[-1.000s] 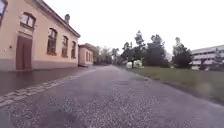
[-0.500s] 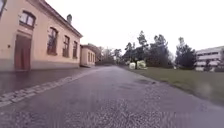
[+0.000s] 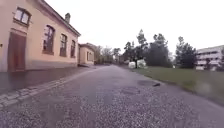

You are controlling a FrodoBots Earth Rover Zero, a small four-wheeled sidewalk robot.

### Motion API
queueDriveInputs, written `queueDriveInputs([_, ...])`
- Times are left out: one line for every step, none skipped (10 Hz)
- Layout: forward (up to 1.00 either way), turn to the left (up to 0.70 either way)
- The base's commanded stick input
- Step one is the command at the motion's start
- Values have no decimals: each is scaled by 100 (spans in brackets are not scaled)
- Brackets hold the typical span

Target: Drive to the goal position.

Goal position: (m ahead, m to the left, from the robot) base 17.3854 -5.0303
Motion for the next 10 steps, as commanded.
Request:
queueDriveInputs([100, 0])
queueDriveInputs([100, 0])
queueDriveInputs([100, 0])
queueDriveInputs([100, 0])
queueDriveInputs([100, 0])
queueDriveInputs([100, 0])
queueDriveInputs([100, 0])
queueDriveInputs([100, 0])
queueDriveInputs([100, 0])
queueDriveInputs([100, 0])
